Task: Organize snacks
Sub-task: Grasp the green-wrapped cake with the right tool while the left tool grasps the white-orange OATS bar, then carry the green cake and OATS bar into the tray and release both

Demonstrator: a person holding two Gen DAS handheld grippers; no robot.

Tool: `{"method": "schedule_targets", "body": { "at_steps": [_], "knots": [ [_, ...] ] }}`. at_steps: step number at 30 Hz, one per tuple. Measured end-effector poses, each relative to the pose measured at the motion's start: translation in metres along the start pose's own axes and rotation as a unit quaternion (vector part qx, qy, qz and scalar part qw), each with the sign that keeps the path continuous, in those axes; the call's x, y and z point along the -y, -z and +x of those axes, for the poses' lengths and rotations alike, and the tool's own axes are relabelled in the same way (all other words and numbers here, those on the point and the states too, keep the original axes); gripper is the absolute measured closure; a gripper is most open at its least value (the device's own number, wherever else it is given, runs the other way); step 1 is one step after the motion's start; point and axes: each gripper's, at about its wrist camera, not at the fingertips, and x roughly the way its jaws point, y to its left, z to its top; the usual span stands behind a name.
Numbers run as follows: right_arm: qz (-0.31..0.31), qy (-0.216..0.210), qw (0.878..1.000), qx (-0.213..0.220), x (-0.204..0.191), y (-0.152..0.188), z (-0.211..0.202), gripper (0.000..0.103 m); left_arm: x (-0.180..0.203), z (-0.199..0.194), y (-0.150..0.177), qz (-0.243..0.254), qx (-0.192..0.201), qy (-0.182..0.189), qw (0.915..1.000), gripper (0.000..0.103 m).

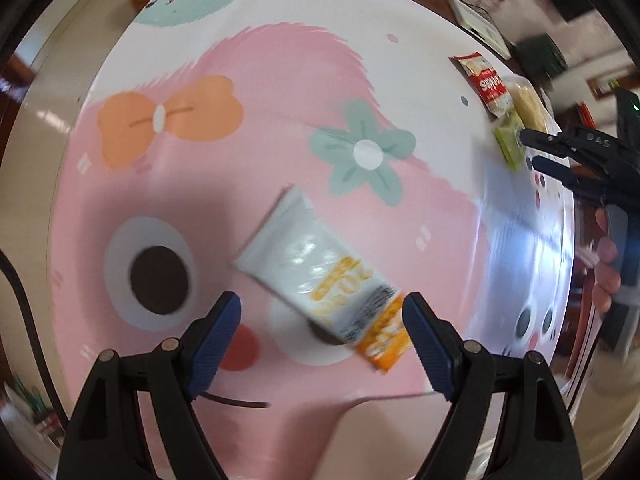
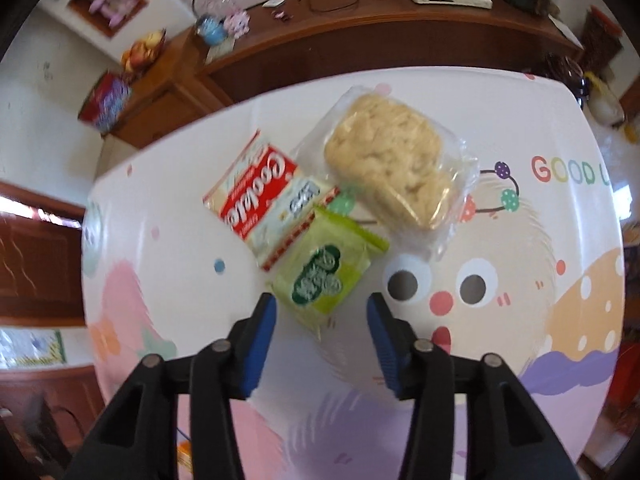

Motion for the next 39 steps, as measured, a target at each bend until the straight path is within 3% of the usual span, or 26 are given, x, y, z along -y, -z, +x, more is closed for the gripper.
{"method": "schedule_targets", "body": {
  "at_steps": [3, 8, 16, 18, 21, 23, 26, 29, 35, 39],
  "knots": [
    [0.021, 0.0, 1.0, -0.001, 0.002, -0.003, 0.003, 0.052, 0.013, 0.007, -0.002, -0.026, 0.002, -0.018, 0.9995, 0.021],
    [0.022, 0.043, 0.999, -0.004, -0.013, -0.009, 0.018, 0.052, 0.029, 0.02, -0.004, -0.068, -0.005, -0.043, 0.9968, 0.021],
    [-0.038, 0.14, 0.989, -0.003, -0.049, -0.009, 0.031, 0.054, 0.051, 0.029, -0.009, -0.051, -0.007, -0.086, 0.995, 0.027],
    [-0.05, 0.138, 0.989, 0.0, -0.051, -0.004, 0.028, 0.062, 0.055, 0.027, -0.008, -0.036, -0.004, -0.099, 0.9945, 0.036],
    [-0.06, 0.138, 0.989, -0.007, -0.046, 0.009, 0.024, 0.066, 0.061, 0.023, -0.006, -0.018, 0.009, -0.11, 0.9938, 0.059],
    [-0.059, 0.127, 0.99, -0.011, -0.039, 0.018, 0.019, 0.066, 0.061, 0.02, -0.005, -0.017, 0.015, -0.086, 0.996, 0.066],
    [-0.062, 0.099, 0.993, -0.012, -0.034, 0.029, 0.013, 0.066, 0.053, 0.009, -0.002, -0.021, 0.03, -0.061, 0.9975, 0.069],
    [-0.062, 0.061, 0.996, 0.004, -0.023, 0.043, -0.012, 0.066, 0.063, -0.015, 0.003, -0.015, 0.07, -0.051, 0.9961, 0.07],
    [-0.085, -0.033, 0.993, 0.074, -0.021, 0.096, -0.119, 0.066, 0.097, -0.105, 0.032, 0.053, 0.156, -0.034, 0.9858, 0.069],
    [-0.12, -0.074, 0.983, 0.118, -0.025, 0.154, -0.189, 0.066, 0.12, -0.157, 0.082, 0.111, 0.19, -0.012, 0.9754, 0.068]
  ]
}}
